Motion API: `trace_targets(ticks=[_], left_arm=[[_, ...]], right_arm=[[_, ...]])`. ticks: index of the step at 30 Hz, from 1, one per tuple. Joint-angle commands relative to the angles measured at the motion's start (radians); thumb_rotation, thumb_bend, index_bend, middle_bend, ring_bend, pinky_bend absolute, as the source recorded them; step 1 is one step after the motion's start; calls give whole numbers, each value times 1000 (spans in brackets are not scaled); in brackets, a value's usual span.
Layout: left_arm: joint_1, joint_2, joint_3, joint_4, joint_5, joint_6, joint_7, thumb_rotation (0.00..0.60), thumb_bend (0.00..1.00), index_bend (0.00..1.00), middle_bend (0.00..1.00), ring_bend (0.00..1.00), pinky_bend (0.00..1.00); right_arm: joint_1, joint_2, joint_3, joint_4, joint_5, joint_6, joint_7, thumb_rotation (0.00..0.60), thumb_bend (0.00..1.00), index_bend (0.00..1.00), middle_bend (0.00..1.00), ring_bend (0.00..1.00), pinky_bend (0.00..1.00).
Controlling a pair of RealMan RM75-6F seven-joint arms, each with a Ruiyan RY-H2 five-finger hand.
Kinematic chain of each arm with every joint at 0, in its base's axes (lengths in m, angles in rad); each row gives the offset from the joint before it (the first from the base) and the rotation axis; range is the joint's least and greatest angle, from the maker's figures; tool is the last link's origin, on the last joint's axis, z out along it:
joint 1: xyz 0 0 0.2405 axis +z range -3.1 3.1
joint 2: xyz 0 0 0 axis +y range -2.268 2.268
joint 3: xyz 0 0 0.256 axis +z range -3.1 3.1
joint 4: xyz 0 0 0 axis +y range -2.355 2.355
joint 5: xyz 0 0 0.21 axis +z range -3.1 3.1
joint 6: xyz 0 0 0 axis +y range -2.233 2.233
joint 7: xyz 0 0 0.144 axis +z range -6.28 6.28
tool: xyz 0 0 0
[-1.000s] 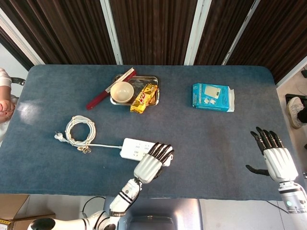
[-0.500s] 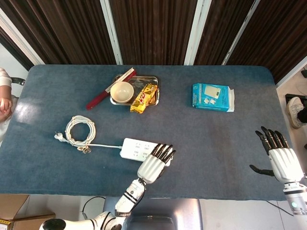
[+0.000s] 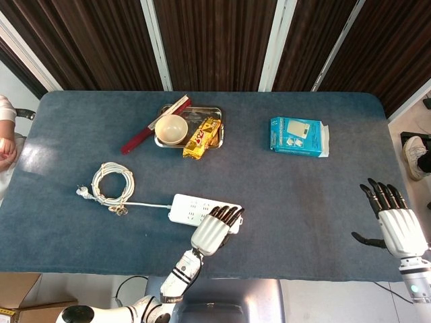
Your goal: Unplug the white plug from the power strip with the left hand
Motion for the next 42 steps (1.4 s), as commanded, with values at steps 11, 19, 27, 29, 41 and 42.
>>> trace_targets(ticks=[11, 19, 27, 29, 41, 42], left_arm=[[-8, 0, 4, -20, -25, 6, -75, 600, 382, 142, 211, 179, 314], [1, 0, 18, -11, 2, 37, -159, 600, 456, 298, 351, 275, 373], [10, 39, 12, -80, 1, 38, -193, 600, 501, 337, 392, 300, 408], [17, 55, 13, -112, -9, 29, -194, 600, 509, 339, 396, 301, 410], [38, 116, 23, -178, 4, 55, -180, 600, 518, 343, 404, 302, 413], [40, 119, 26, -181, 10, 62, -184, 600, 518, 343, 403, 302, 413]], right_arm=[[-3, 5, -4, -2, -4, 4, -2, 600, 209, 0, 0, 0, 0], [2, 4, -8, -9, -12, -5, -14, 600, 208, 0, 0, 0, 0], [21, -3, -11, -13, -40, -16, -45, 600, 208, 0, 0, 0, 0], [36, -13, -9, -9, -59, -23, -62, 600, 208, 0, 0, 0, 0], [256, -188, -6, 109, -235, -202, -139, 600, 333, 0, 17, 0, 0], [281, -217, -10, 134, -256, -216, -121, 600, 360, 4, 28, 0, 0]])
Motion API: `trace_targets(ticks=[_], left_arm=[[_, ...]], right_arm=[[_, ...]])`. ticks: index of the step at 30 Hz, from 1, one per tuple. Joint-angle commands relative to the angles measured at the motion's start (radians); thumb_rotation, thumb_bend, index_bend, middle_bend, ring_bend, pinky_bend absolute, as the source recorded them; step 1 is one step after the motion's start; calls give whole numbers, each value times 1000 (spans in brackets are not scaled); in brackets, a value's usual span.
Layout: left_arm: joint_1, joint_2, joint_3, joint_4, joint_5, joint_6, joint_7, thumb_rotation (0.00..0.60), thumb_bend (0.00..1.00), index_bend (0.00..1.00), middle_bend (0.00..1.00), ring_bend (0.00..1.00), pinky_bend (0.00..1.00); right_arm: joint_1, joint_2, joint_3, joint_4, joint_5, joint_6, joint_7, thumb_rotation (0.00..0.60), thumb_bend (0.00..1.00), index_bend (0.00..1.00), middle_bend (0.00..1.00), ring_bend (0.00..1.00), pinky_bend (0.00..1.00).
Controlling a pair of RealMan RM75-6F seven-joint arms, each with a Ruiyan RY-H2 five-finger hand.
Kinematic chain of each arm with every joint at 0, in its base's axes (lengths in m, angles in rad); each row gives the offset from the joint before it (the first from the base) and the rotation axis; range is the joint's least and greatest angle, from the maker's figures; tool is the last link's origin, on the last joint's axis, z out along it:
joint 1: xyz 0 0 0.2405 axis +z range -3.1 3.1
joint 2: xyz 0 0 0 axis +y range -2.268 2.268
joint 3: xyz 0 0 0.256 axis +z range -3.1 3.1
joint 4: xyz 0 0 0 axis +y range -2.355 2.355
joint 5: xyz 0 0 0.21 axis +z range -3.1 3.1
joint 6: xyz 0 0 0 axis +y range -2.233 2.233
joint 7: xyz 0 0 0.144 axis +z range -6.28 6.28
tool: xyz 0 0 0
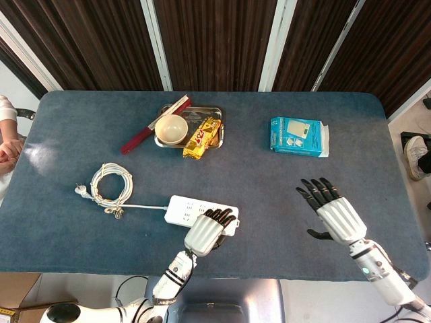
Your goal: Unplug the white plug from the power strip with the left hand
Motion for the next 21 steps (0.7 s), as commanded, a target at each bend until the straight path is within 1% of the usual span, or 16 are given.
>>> trace_targets(ticks=[1, 4, 10, 15, 18, 21], left_arm=[[5, 7, 8, -8, 14, 15, -9, 600, 517, 342, 403, 302, 413], [7, 16, 11, -23, 29, 34, -5, 600, 516, 341, 403, 301, 413], [15, 44, 17, -60, 44, 53, 11, 600, 519, 341, 404, 301, 413], [24, 63, 26, -78, 47, 55, 10, 600, 518, 341, 403, 302, 413], [26, 67, 27, -85, 45, 51, 9, 600, 518, 341, 403, 301, 413], [26, 68, 26, -86, 43, 49, 10, 600, 517, 341, 404, 301, 414]], right_arm=[[81, -94, -12, 81, -81, -55, 31, 600, 382, 11, 38, 0, 0], [123, -158, -33, 153, -137, -58, 75, 600, 447, 74, 96, 0, 0], [138, -236, -76, 280, -184, 9, 191, 600, 469, 137, 146, 0, 0], [143, -284, -96, 384, -171, 19, 258, 600, 469, 147, 153, 0, 0], [154, -314, -98, 427, -169, 30, 286, 600, 475, 140, 153, 0, 0], [160, -327, -99, 443, -170, 34, 296, 600, 479, 128, 153, 0, 0]])
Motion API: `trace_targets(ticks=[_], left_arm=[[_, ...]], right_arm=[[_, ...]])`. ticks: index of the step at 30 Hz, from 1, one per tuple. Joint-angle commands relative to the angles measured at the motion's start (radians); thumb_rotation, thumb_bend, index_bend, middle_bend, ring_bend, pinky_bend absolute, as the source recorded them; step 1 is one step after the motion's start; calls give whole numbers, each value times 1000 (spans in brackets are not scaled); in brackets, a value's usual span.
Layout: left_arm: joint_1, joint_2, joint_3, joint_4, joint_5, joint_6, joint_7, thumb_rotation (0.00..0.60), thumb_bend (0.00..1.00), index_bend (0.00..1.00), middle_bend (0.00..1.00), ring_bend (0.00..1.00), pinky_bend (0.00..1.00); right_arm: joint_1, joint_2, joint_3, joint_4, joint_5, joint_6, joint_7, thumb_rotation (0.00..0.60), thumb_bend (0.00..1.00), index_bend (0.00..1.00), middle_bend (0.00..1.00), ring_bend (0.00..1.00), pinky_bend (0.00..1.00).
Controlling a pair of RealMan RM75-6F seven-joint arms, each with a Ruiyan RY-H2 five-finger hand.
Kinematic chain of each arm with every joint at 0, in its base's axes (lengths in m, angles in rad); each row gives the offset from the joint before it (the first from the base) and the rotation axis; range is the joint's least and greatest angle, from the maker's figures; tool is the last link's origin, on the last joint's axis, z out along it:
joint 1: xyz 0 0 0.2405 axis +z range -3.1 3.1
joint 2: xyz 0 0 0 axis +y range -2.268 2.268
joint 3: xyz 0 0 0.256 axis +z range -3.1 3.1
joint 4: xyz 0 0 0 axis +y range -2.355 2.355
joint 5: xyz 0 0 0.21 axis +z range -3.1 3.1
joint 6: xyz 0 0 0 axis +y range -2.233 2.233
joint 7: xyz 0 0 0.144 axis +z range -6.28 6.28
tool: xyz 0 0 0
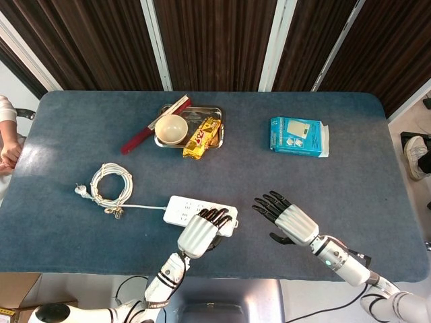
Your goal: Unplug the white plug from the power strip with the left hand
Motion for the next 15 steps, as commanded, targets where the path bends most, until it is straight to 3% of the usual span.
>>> trace_targets(ticks=[1, 9, 15], left_arm=[[0, 0, 0, 0, 0, -1, 0, 600, 517, 341, 404, 301, 414], [0, 2, -6, -4, 1, 1, 0, 600, 517, 341, 404, 302, 415], [2, 7, -5, -16, 2, 2, 7, 600, 518, 342, 405, 302, 416]], right_arm=[[8, -15, -4, 16, 1, 8, 10, 600, 479, 124, 153, 0, 0], [54, -72, -14, 50, 16, -50, -5, 600, 483, 119, 154, 0, 0], [73, -90, -19, 49, 31, -73, -29, 600, 568, 97, 153, 0, 0]])
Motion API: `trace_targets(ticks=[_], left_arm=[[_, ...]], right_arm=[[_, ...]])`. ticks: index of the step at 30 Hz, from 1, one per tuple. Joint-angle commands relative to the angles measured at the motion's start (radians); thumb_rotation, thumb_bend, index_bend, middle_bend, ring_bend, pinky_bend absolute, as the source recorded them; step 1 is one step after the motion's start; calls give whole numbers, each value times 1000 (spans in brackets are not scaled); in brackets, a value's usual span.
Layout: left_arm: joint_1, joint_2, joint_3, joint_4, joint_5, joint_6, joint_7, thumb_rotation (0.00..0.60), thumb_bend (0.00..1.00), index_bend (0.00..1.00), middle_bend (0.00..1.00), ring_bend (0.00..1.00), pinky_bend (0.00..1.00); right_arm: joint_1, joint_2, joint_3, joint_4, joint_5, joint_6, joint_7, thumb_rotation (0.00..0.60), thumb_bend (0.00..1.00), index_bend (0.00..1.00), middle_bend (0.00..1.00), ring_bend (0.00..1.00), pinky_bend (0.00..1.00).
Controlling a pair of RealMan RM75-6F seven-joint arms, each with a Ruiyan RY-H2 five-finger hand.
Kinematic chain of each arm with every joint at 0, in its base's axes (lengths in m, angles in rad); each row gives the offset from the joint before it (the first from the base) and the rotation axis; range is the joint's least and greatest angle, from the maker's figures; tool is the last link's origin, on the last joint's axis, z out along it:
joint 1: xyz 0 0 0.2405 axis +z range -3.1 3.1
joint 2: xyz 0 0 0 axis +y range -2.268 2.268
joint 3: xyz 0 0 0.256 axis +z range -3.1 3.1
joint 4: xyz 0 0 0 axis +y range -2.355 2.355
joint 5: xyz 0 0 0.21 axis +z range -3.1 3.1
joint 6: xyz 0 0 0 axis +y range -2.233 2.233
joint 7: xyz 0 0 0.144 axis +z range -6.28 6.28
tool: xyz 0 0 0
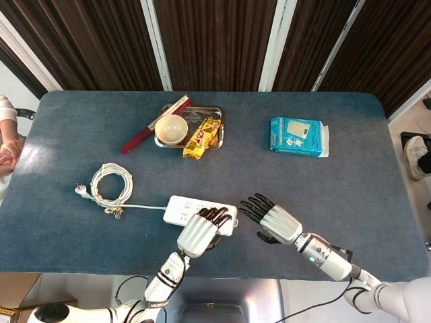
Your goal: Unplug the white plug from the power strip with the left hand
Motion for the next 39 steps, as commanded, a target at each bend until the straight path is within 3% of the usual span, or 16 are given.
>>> trace_targets(ticks=[1, 16, 32, 39], left_arm=[[1, 1, 1, -3, 1, 0, 3, 600, 517, 342, 406, 303, 416], [6, 6, 4, -12, -5, -7, 13, 600, 515, 343, 407, 304, 419], [6, 2, 5, -7, 6, 2, 10, 600, 517, 353, 416, 306, 423], [15, -16, 27, 33, 16, 9, 4, 600, 524, 363, 427, 312, 429]], right_arm=[[5, -5, -2, -3, 4, 0, -7, 600, 575, 93, 153, 0, 0], [16, 3, -14, -45, 28, 16, -18, 600, 582, 80, 152, 0, 0], [43, -40, -16, -62, 65, -48, -58, 600, 582, 72, 152, 0, 0], [57, -29, -19, -97, 73, -83, -137, 600, 600, 76, 152, 0, 0]])
